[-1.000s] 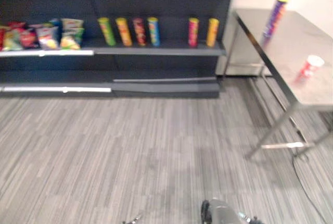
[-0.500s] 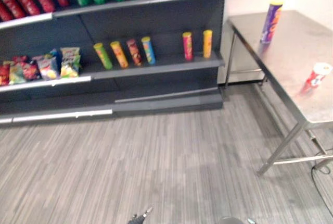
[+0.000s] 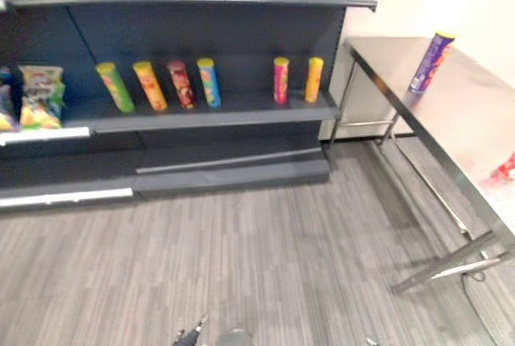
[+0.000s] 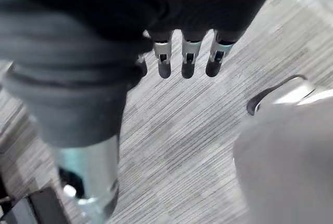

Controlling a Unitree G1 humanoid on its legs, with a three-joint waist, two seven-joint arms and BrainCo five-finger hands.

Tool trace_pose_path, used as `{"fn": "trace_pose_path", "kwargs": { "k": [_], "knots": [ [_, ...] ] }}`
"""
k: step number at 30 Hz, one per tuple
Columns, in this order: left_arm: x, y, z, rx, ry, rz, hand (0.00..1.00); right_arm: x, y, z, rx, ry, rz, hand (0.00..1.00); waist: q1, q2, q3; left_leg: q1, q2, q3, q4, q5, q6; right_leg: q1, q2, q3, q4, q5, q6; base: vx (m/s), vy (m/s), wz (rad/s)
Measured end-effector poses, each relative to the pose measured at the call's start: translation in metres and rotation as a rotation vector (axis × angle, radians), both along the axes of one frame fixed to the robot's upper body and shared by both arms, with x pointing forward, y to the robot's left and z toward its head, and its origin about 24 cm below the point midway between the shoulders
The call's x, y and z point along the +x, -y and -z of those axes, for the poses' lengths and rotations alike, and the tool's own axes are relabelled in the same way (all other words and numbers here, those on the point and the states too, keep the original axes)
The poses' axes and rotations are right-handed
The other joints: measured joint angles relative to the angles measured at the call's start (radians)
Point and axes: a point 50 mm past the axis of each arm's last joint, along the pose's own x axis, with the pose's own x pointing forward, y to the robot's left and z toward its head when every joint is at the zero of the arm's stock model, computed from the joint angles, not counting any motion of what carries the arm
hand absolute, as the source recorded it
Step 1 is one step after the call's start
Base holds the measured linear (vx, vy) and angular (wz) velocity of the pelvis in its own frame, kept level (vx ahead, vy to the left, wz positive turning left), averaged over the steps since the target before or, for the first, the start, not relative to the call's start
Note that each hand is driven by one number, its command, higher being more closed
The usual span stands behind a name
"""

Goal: Put the gum and the chips on the shelf.

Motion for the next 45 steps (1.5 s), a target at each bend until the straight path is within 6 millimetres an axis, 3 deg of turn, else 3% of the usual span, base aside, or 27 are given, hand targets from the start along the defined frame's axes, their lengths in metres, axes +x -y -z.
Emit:
{"fn": "trace_pose_path", "kwargs": {
  "k": [1,3,7,8,10,12,13,14,15,16,17,18,21,22,24,25,26,27,29,30,31,34,36,37,39,41,45],
  "knots": [
    [-0.008,0.005,0.003,-0.026,-0.023,-0.021,0.00,0.003,0.001,0.000,0.010,0.018,0.073,0.00,0.003,0.022,-0.019,0.003,-0.045,-0.099,-0.198,0.041,0.018,-0.001,-0.008,0.053,-0.010,0.001,0.000,0.18,0.283,-0.87],
    [-0.017,0.011,0.006,-0.051,-0.057,-0.011,0.00,0.001,0.004,0.000,0.008,0.008,0.090,0.00,0.001,0.018,-0.024,0.023,-0.065,-0.074,-0.200,0.038,-0.002,-0.012,-0.029,0.093,-0.012,0.008,0.007,0.10,0.212,-0.58],
    [-0.036,0.008,0.008,-0.050,-0.153,0.097,0.00,-0.005,0.009,0.002,0.021,-0.026,0.075,0.00,-0.010,0.030,-0.032,0.081,-0.115,-0.063,-0.252,0.025,0.015,-0.097,-0.045,0.213,0.061,0.123,0.060,0.17,0.215,-0.71],
    [-0.037,0.008,0.008,-0.042,-0.165,0.142,0.00,-0.003,0.013,0.001,0.010,-0.027,0.051,0.00,-0.011,0.036,-0.036,0.082,-0.128,-0.073,-0.263,0.008,0.027,-0.147,-0.043,0.225,0.114,0.150,0.093,0.13,0.209,-0.61],
    [-0.031,0.006,0.007,-0.026,-0.166,0.218,0.00,-0.001,0.019,0.000,-0.007,-0.024,0.034,0.00,-0.027,0.037,-0.038,0.077,-0.161,-0.069,-0.287,-0.014,0.047,-0.213,-0.046,0.248,0.204,0.175,0.101,0.06,0.189,-0.25],
    [-0.024,0.005,0.006,-0.006,-0.170,0.310,0.00,-0.009,0.026,0.000,-0.022,-0.053,0.021,0.00,-0.051,0.035,-0.032,0.112,-0.211,-0.068,-0.326,-0.029,0.076,-0.266,-0.055,0.251,0.340,0.253,0.159,0.04,0.160,0.16],
    [-0.023,0.004,0.006,-0.002,-0.172,0.325,0.00,-0.014,0.025,0.001,-0.021,-0.067,0.019,0.00,-0.052,0.034,-0.031,0.132,-0.224,-0.067,-0.340,-0.030,0.083,-0.279,-0.054,0.250,0.382,0.283,0.166,0.09,0.126,0.17],
    [-0.022,0.002,0.006,0.006,-0.177,0.349,0.00,-0.023,0.025,0.002,-0.017,-0.091,0.026,0.00,-0.058,0.038,-0.022,0.176,-0.245,-0.067,-0.368,-0.034,0.096,-0.304,-0.050,0.238,0.472,0.348,0.205,0.13,0.108,0.15],
    [-0.019,-0.002,0.004,0.020,-0.175,0.365,0.00,-0.031,0.023,0.003,-0.012,-0.108,0.032,0.00,-0.065,0.030,-0.013,0.226,-0.261,-0.074,-0.396,-0.042,0.111,-0.332,-0.050,0.189,0.561,0.384,0.210,0.14,0.085,0.15],
    [-0.019,-0.004,0.004,0.026,-0.179,0.369,0.00,-0.033,0.020,0.004,-0.004,-0.112,0.041,0.00,-0.071,0.027,-0.011,0.249,-0.263,-0.075,-0.407,-0.052,0.124,-0.354,-0.049,0.148,0.618,0.370,0.190,0.17,0.048,0.05],
    [-0.020,-0.006,0.004,0.029,-0.185,0.368,0.00,-0.036,0.020,0.004,-0.007,-0.113,0.054,0.00,-0.080,0.027,-0.003,0.294,-0.262,-0.073,-0.434,-0.056,0.125,-0.420,-0.040,0.050,0.730,0.306,0.112,0.19,0.028,0.00],
    [-0.018,-0.006,0.004,0.031,-0.185,0.367,0.00,-0.038,0.021,0.003,-0.014,-0.107,0.059,0.00,-0.091,0.031,0.003,0.340,-0.257,-0.068,-0.467,-0.056,0.124,-0.480,-0.035,-0.050,0.796,0.238,0.083,0.21,0.025,-0.02],
    [-0.008,-0.001,0.004,0.026,-0.162,0.359,0.00,-0.033,0.022,0.002,-0.027,-0.084,0.064,0.00,-0.095,0.044,0.049,0.451,-0.236,-0.022,-0.525,-0.049,0.111,-0.538,-0.027,-0.241,0.744,0.120,0.054,0.26,0.017,-0.33],
    [-0.001,0.004,0.003,0.018,-0.129,0.340,0.00,-0.030,0.022,0.001,-0.029,-0.076,0.071,0.00,-0.101,0.047,0.052,0.500,-0.222,0.022,-0.562,-0.049,0.110,-0.547,-0.026,-0.409,0.567,0.103,0.039,0.31,0.008,-0.43],
    [0.006,0.008,0.003,0.010,-0.098,0.320,0.00,-0.031,0.021,0.002,-0.033,-0.079,0.083,0.00,-0.099,0.046,0.053,0.522,-0.219,0.051,-0.584,-0.048,0.108,-0.530,-0.020,-0.524,0.409,0.114,0.038,0.29,-0.012,-0.37],
    [0.011,0.009,0.002,0.012,-0.068,0.291,0.00,-0.034,0.019,0.002,-0.030,-0.091,0.091,0.00,-0.096,0.032,0.054,0.549,-0.235,0.080,-0.600,-0.047,0.091,-0.498,-0.009,-0.648,0.226,0.211,0.007,0.38,-0.055,-0.42],
    [0.012,0.010,0.001,0.011,-0.062,0.278,0.00,-0.034,0.018,0.003,-0.027,-0.091,0.090,0.00,-0.095,0.027,0.053,0.559,-0.246,0.089,-0.600,-0.050,0.082,-0.482,-0.010,-0.696,0.196,0.197,-0.081,0.39,-0.069,-0.72],
    [0.013,0.015,0.003,-0.001,-0.060,0.264,0.00,-0.030,0.020,0.002,-0.032,-0.083,0.087,0.00,-0.092,0.039,0.054,0.571,-0.240,0.114,-0.593,-0.053,0.063,-0.451,0.002,-0.753,0.158,0.156,-0.142,0.31,-0.075,-0.63],
    [0.022,0.024,0.002,-0.017,-0.038,0.273,0.00,-0.017,0.026,-0.001,-0.050,-0.049,0.082,0.00,-0.093,0.072,0.078,0.583,-0.233,0.151,-0.575,-0.046,0.048,-0.434,0.016,-0.825,0.138,0.131,-0.178,0.34,-0.163,-0.71],
    [0.027,0.027,0.002,-0.021,-0.027,0.277,0.00,-0.013,0.029,-0.002,-0.060,-0.034,0.083,0.00,-0.093,0.081,0.082,0.586,-0.233,0.173,-0.566,-0.035,0.031,-0.425,0.022,-0.844,0.140,0.107,-0.208,0.33,-0.181,-0.59],
    [0.027,0.028,0.002,-0.023,-0.026,0.278,0.00,-0.012,0.029,-0.003,-0.061,-0.029,0.085,0.00,-0.094,0.081,0.082,0.596,-0.241,0.178,-0.560,-0.027,0.020,-0.412,0.025,-0.844,0.139,0.087,-0.205,0.25,-0.119,-0.44],
    [0.030,0.040,0.003,-0.059,-0.007,0.283,0.00,-0.009,0.030,-0.004,-0.069,-0.016,0.089,0.00,-0.097,0.086,0.079,0.635,-0.221,0.226,-0.462,-0.013,0.001,-0.327,0.066,-0.796,0.085,0.028,-0.161,0.20,-0.092,-0.49],
    [0.030,0.041,0.003,-0.070,0.008,0.251,0.00,-0.006,0.032,-0.006,-0.090,0.006,0.078,0.00,-0.099,0.086,0.067,0.521,-0.121,0.222,-0.089,0.010,-0.026,-0.264,0.116,-0.736,-0.002,0.032,-0.140,0.11,-0.084,-0.73],
    [0.030,0.040,0.002,-0.067,0.015,0.242,0.00,-0.004,0.031,-0.006,-0.090,0.013,0.069,0.00,-0.093,0.088,0.064,0.472,-0.079,0.213,0.039,0.042,-0.022,-0.250,0.132,-0.708,-0.021,0.036,-0.134,0.13,-0.087,-1.06],
    [0.028,0.036,0.002,-0.060,0.030,0.190,0.00,0.004,0.034,-0.009,-0.110,0.039,0.052,0.00,-0.078,0.102,0.065,0.292,0.034,0.133,0.373,0.019,-0.008,-0.219,0.187,-0.620,-0.035,0.034,-0.136,0.13,-0.036,-1.22],
    [0.030,0.032,0.000,-0.049,0.051,0.160,0.00,0.007,0.032,-0.010,-0.103,0.047,0.052,0.00,-0.064,0.096,0.068,0.241,0.056,0.092,0.406,-0.019,0.005,-0.184,0.196,-0.558,-0.039,0.030,-0.140,0.14,0.022,-1.19],
    [0.029,0.026,-0.002,-0.035,0.069,0.124,0.00,0.017,0.027,-0.010,-0.092,0.066,0.017,0.00,-0.035,0.079,0.069,0.175,0.026,-0.033,0.193,-0.047,0.037,-0.118,0.194,-0.364,-0.041,0.026,-0.126,0.19,0.118,-1.49]
  ]
}}
